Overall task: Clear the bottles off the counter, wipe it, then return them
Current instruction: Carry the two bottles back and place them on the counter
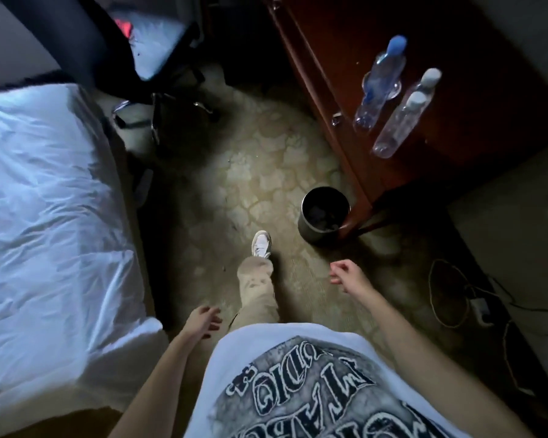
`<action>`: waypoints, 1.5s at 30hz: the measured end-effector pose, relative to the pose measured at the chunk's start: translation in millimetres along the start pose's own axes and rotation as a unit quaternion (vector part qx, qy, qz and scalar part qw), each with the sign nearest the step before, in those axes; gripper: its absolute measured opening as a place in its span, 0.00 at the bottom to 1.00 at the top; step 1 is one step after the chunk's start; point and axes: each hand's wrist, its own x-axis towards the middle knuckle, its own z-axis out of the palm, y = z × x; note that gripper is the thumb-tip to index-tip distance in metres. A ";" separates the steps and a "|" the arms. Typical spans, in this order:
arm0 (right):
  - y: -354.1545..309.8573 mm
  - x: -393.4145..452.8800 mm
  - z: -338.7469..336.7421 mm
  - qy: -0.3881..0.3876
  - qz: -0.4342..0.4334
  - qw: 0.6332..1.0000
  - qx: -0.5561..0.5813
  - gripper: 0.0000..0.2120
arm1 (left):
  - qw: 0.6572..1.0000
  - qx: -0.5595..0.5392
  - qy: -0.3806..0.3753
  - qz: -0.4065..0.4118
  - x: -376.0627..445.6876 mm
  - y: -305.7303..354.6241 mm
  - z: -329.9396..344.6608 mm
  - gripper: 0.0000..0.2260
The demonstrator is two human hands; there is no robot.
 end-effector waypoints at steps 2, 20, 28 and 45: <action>-15.8 22.1 -5.7 0.061 0.001 0.996 0.065 0.13 | 0.998 0.028 -0.021 0.047 36.8 78.7 0.8 0.08; -231.9 144.7 -122.7 0.461 -0.097 0.850 0.234 0.45 | 0.703 0.305 -0.225 0.602 44.3 635.7 180.3 0.41; -224.1 154.5 -110.8 0.491 -0.081 0.828 0.259 0.34 | 0.700 0.306 -0.246 0.597 60.3 614.1 196.7 0.39; -28.3 -87.3 -33.4 0.673 0.139 0.615 0.387 0.30 | 0.500 0.439 -0.570 0.481 -67.9 412.8 321.8 0.25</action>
